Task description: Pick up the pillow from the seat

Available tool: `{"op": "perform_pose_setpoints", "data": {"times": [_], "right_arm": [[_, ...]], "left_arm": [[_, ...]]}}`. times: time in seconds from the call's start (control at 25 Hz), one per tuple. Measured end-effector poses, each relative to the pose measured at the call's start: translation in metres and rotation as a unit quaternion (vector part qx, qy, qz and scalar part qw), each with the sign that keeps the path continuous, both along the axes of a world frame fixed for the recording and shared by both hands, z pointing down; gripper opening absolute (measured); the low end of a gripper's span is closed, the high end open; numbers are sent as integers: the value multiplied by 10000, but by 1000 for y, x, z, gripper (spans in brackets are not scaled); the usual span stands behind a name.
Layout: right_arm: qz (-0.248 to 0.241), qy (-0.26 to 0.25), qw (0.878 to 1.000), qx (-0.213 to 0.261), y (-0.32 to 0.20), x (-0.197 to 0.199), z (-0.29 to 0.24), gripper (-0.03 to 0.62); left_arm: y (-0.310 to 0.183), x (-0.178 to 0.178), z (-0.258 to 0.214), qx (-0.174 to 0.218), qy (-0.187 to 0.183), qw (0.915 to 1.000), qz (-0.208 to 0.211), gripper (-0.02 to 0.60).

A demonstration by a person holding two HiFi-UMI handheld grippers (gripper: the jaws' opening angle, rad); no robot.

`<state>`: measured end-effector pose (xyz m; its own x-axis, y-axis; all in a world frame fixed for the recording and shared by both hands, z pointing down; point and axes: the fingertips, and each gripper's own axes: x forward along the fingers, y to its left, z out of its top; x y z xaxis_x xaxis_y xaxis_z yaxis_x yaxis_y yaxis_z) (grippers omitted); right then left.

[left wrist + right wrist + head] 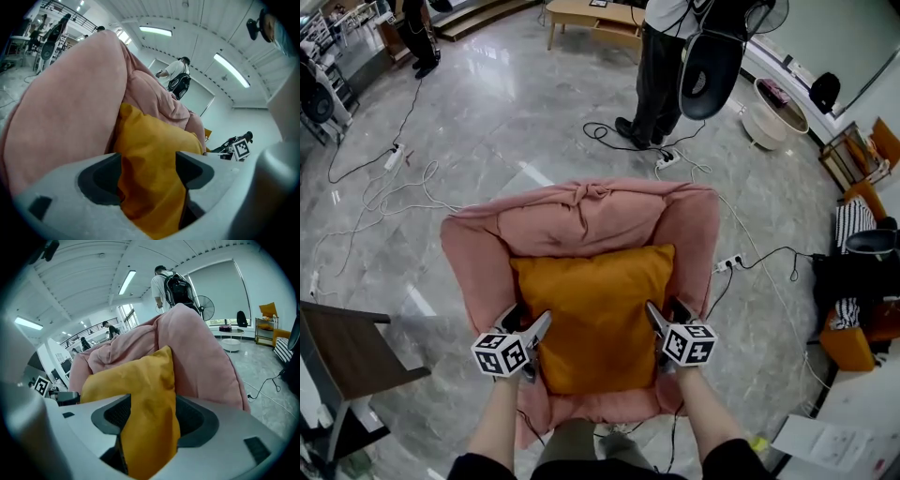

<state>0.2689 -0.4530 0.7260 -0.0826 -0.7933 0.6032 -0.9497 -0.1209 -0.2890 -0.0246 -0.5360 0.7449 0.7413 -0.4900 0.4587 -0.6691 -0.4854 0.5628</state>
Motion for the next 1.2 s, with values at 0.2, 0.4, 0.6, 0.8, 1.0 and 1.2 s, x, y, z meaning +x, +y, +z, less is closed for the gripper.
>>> {"op": "perform_pose_setpoints", "data": {"times": [0.2,0.4,0.6,0.8,1.0,1.2], "right_arm": [[-17,-259,9994,-231,-5,-6,20,276],[18,-529,9980,-332,-7,-15,24,204],[-28,-416,9978,-522,1,-24,25,128],[-146,-117,9973,-710,14,-30,20,64],[-112,-91,9980,-616,34,-38,12,40],[-156,-111,9986,-486,58,-45,2,29]], "left_arm": [[1,14,13,-230,76,9996,137,356],[-1,21,17,-301,16,9995,23,353],[6,20,18,-427,67,9990,-140,241],[16,19,16,-432,-164,9989,-119,155],[36,11,9,-343,-242,9990,-159,112],[63,2,-2,-199,-272,9992,-226,91]]}}
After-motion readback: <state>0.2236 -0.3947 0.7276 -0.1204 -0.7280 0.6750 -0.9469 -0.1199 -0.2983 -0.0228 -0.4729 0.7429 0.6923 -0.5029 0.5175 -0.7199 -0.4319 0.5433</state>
